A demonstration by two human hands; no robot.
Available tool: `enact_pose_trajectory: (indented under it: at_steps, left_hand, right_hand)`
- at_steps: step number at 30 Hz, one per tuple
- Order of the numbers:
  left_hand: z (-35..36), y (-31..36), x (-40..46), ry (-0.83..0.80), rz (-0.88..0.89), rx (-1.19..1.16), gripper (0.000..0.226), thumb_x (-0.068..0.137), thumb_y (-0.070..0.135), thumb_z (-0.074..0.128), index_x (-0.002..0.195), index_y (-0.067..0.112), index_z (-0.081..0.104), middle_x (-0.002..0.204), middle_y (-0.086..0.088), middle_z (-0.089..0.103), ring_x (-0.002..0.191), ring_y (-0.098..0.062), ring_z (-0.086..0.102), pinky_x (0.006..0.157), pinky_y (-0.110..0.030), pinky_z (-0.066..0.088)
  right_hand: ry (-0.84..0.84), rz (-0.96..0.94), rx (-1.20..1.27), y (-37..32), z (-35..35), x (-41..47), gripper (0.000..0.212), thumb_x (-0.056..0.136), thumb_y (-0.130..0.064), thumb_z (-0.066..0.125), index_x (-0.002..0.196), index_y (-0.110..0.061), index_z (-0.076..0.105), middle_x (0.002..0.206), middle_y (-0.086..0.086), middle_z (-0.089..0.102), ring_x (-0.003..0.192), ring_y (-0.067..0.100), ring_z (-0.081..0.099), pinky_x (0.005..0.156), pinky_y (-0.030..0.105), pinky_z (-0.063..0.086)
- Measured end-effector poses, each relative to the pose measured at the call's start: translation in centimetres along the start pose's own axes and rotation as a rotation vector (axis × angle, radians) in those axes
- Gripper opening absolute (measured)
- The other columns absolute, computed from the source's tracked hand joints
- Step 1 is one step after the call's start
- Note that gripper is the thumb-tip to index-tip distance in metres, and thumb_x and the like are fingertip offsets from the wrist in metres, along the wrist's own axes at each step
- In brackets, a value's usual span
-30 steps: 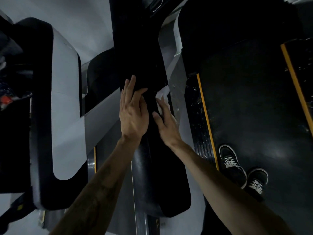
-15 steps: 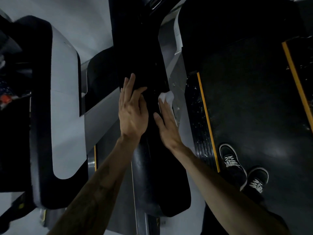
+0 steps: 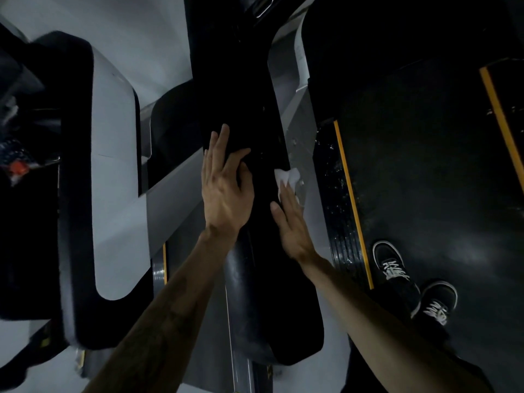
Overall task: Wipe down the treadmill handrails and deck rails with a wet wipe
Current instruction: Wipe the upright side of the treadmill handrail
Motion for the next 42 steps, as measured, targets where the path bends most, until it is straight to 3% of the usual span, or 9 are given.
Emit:
enact_pose_trajectory:
  at_steps: [4, 10, 14, 17, 21, 29, 34, 38, 42]
  left_hand:
    - [0.0, 0.1, 0.0, -0.010, -0.004, 0.012, 0.034, 0.099, 0.004, 0.050, 0.127, 0.007, 0.069, 0.164, -0.012, 0.036, 0.156, -0.032, 0.024, 0.121, -0.057, 0.028]
    - [0.0, 0.2, 0.0, -0.008, -0.007, 0.003, 0.036, 0.099, 0.008, 0.047, 0.127, 0.007, 0.069, 0.164, -0.012, 0.036, 0.155, -0.032, 0.024, 0.122, -0.055, 0.028]
    - [0.0, 0.0, 0.1, -0.001, -0.009, -0.004, 0.034, 0.098, 0.005, 0.050, 0.125, 0.008, 0.069, 0.164, -0.010, 0.036, 0.155, -0.031, 0.025, 0.120, -0.057, 0.030]
    - [0.0, 0.0, 0.1, 0.006, -0.003, -0.005, 0.033, 0.098, 0.004, 0.051, 0.125, 0.008, 0.070, 0.163, -0.010, 0.037, 0.155, -0.031, 0.026, 0.120, -0.058, 0.031]
    - [0.1, -0.1, 0.1, 0.004, -0.008, 0.007, 0.033, 0.098, 0.006, 0.050, 0.125, 0.008, 0.070, 0.163, -0.011, 0.037, 0.155, -0.032, 0.026, 0.121, -0.057, 0.029]
    - [0.0, 0.1, 0.2, -0.036, 0.011, 0.032, 0.035, 0.095, 0.002, 0.054, 0.127, 0.008, 0.069, 0.166, -0.012, 0.031, 0.157, -0.032, 0.019, 0.121, -0.059, 0.029]
    - [0.1, 0.1, 0.2, -0.044, 0.024, 0.025, 0.039, 0.094, 0.005, 0.051, 0.130, 0.009, 0.067, 0.167, -0.012, 0.029, 0.158, -0.032, 0.017, 0.121, -0.059, 0.026]
    - [0.1, 0.1, 0.2, -0.050, 0.013, 0.037, 0.040, 0.094, 0.006, 0.052, 0.131, 0.009, 0.066, 0.167, -0.012, 0.029, 0.158, -0.031, 0.016, 0.122, -0.058, 0.026]
    - [0.1, 0.1, 0.2, -0.052, 0.009, 0.037, 0.039, 0.094, 0.006, 0.053, 0.130, 0.009, 0.067, 0.166, -0.011, 0.029, 0.157, -0.031, 0.017, 0.121, -0.058, 0.027]
  right_hand:
    - [-0.035, -0.084, -0.012, -2.2, 0.1, 1.5, 0.060, 0.110, -0.044, 0.033, 0.164, -0.033, 0.009, 0.170, -0.018, 0.000, 0.151, -0.011, -0.008, 0.121, 0.016, -0.007]
    - [-0.020, 0.060, 0.083, -2.9, -1.1, 4.5, 0.060, 0.110, -0.050, 0.030, 0.164, -0.037, 0.007, 0.171, -0.016, -0.003, 0.154, -0.004, -0.006, 0.129, 0.036, -0.003]
    - [-0.016, 0.138, 0.081, -0.2, -0.9, 1.2, 0.063, 0.109, -0.052, 0.032, 0.164, -0.034, 0.008, 0.169, -0.018, -0.001, 0.150, -0.010, -0.006, 0.130, 0.039, -0.001]
    - [0.031, 0.041, 0.035, 0.1, 0.1, -0.5, 0.061, 0.110, -0.046, 0.035, 0.164, -0.030, 0.012, 0.167, -0.021, 0.003, 0.144, -0.021, -0.007, 0.128, 0.027, -0.003]
    - [-0.013, -0.016, 0.055, -2.6, 0.0, 2.3, 0.059, 0.110, -0.048, 0.033, 0.163, -0.037, 0.011, 0.169, -0.021, 0.002, 0.146, -0.019, -0.008, 0.115, 0.006, -0.007]
    - [-0.008, 0.144, 0.125, -0.7, -1.7, 4.2, 0.061, 0.110, -0.052, 0.029, 0.164, -0.036, 0.008, 0.171, -0.017, 0.001, 0.156, 0.003, -0.002, 0.130, 0.046, 0.003]
    - [0.008, 0.054, 0.121, -0.7, -0.5, 2.2, 0.059, 0.110, -0.046, 0.036, 0.164, -0.033, 0.014, 0.165, -0.025, 0.003, 0.145, -0.022, -0.003, 0.129, 0.035, -0.002]
    - [-0.031, -0.011, 0.113, -3.3, -1.3, 5.3, 0.056, 0.112, -0.042, 0.031, 0.164, -0.031, 0.013, 0.170, -0.018, 0.004, 0.149, -0.013, -0.003, 0.122, 0.019, -0.004]
    - [-0.016, 0.081, 0.161, -3.2, -2.4, 7.0, 0.057, 0.112, -0.042, 0.027, 0.165, -0.029, 0.009, 0.172, -0.012, 0.001, 0.154, -0.001, 0.002, 0.126, 0.028, -0.001]
Point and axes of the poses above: each hand's wrist, its own x-axis towards the middle knuckle, its own z-axis out of the palm, y = z × x, the point moved 2 cm from there along x, towards the middle knuckle
